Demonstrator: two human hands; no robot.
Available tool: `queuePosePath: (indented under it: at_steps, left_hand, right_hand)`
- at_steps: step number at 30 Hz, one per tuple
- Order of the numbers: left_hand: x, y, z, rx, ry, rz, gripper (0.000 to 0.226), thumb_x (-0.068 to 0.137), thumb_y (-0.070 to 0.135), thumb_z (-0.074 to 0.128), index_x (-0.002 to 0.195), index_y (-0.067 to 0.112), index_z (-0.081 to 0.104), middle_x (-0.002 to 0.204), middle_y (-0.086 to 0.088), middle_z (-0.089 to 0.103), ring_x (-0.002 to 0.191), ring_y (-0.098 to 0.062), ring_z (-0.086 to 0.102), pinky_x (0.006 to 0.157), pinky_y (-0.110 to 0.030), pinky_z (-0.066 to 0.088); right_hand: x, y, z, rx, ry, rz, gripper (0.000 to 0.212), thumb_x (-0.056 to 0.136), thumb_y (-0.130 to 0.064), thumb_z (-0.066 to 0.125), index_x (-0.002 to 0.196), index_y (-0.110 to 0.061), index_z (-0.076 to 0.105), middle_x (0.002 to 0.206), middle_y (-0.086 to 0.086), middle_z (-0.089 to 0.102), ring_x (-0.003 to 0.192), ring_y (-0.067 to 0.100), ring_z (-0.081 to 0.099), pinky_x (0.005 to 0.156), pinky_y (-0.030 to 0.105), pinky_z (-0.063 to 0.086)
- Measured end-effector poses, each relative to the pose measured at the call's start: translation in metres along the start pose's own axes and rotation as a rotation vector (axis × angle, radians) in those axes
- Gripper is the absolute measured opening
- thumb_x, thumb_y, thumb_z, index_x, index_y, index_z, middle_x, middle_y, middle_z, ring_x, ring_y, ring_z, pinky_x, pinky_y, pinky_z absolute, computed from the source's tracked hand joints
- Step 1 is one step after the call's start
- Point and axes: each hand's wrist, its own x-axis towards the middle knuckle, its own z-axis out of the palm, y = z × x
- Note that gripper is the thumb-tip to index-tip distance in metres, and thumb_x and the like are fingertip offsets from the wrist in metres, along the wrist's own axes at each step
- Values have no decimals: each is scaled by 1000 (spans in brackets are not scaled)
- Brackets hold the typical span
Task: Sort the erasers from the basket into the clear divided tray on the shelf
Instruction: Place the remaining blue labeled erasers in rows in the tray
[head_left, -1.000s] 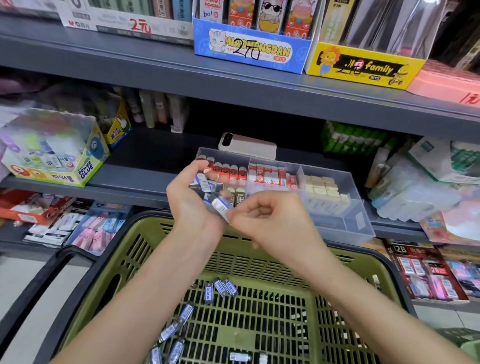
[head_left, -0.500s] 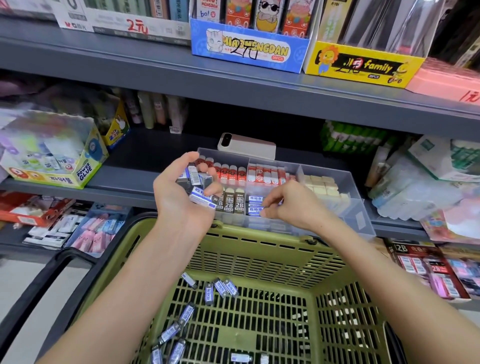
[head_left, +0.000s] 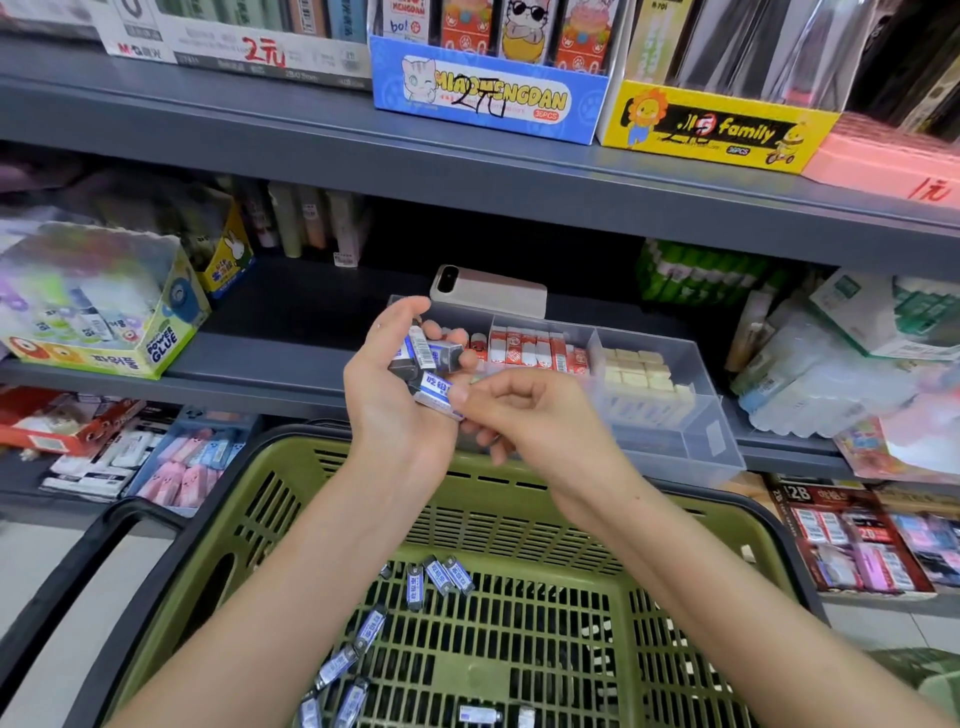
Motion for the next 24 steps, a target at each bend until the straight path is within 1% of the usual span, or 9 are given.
queuePosePath:
  at_steps: [2, 5, 8, 11, 14, 16, 20, 23, 24]
  left_hand:
    - [2, -1, -1, 20, 3, 27, 10, 88, 9, 56, 96, 4, 59, 73, -6, 50, 58, -21, 55, 54, -28, 48]
    - [2, 1, -2, 32, -15, 37, 10, 84, 8, 59, 92, 4, 60, 74, -7, 50, 58, -22, 56, 56, -29, 49]
    - [-1, 11, -2, -25, -12, 51, 18, 59, 11, 71, 75, 4, 68, 72, -9, 51, 56, -23, 56, 58, -30, 49]
    - [-4, 24, -3, -69, -8, 32, 29, 56, 13, 72, 82, 0, 69, 76, -12, 53, 57, -24, 60, 62, -33, 52]
    - [-4, 32, -5, -67, 19, -42, 23, 79, 12, 65, 95, -4, 67, 96, -21, 60, 78, -33, 68, 71, -40, 57]
    - [-5, 33, -7, -58, 28, -86, 25, 90, 16, 58, 99, -6, 65, 111, -25, 60, 91, -37, 68, 73, -43, 58]
    - [-7, 31, -10, -81, 21, -147, 25, 91, 15, 57, 99, -8, 64, 111, -28, 62, 85, -40, 69, 72, -49, 58]
    - [-7, 28, -9, -94, 43, -180, 25, 90, 13, 57, 99, -9, 64, 109, -28, 64, 86, -42, 69, 79, -52, 56]
    - [-7, 27, -9, -94, 52, -186, 25, 89, 12, 58, 100, -9, 64, 111, -28, 64, 88, -43, 68, 83, -53, 54]
  right_hand:
    - [-1, 0, -2, 55, -31, 32, 7, 82, -7, 69, 77, -3, 67, 62, 6, 62, 52, 7, 53, 47, 16, 45]
    - [0, 0, -11, 110, -86, 71, 3, 79, -6, 70, 77, -4, 68, 63, 5, 64, 53, 7, 57, 53, 15, 49]
    - [11, -2, -34, 139, 21, 58, 4, 75, -4, 71, 76, -4, 68, 58, 3, 64, 51, 9, 57, 52, 15, 50]
    - [29, 5, -55, -148, 206, 46, 12, 76, -1, 74, 78, -5, 63, 59, 5, 62, 45, 11, 53, 49, 20, 48]
    - [44, 20, -55, -503, 221, 23, 21, 75, -4, 74, 60, -11, 62, 57, 6, 61, 44, 13, 53, 55, 30, 49]
    - [51, 28, -51, -607, 218, -11, 24, 74, -6, 75, 55, -15, 64, 58, 3, 64, 50, 10, 54, 61, 32, 50]
    - [59, 31, -47, -918, 205, -65, 15, 80, -19, 71, 68, -10, 73, 73, 0, 71, 74, 14, 63, 72, 28, 48]
    - [56, 29, -45, -1084, 184, -75, 19, 86, -24, 62, 81, -11, 74, 77, 1, 70, 81, 19, 62, 91, 36, 43]
    - [53, 27, -44, -1097, 197, -107, 19, 88, -24, 60, 87, -11, 73, 79, 1, 69, 82, 19, 61, 92, 36, 44]
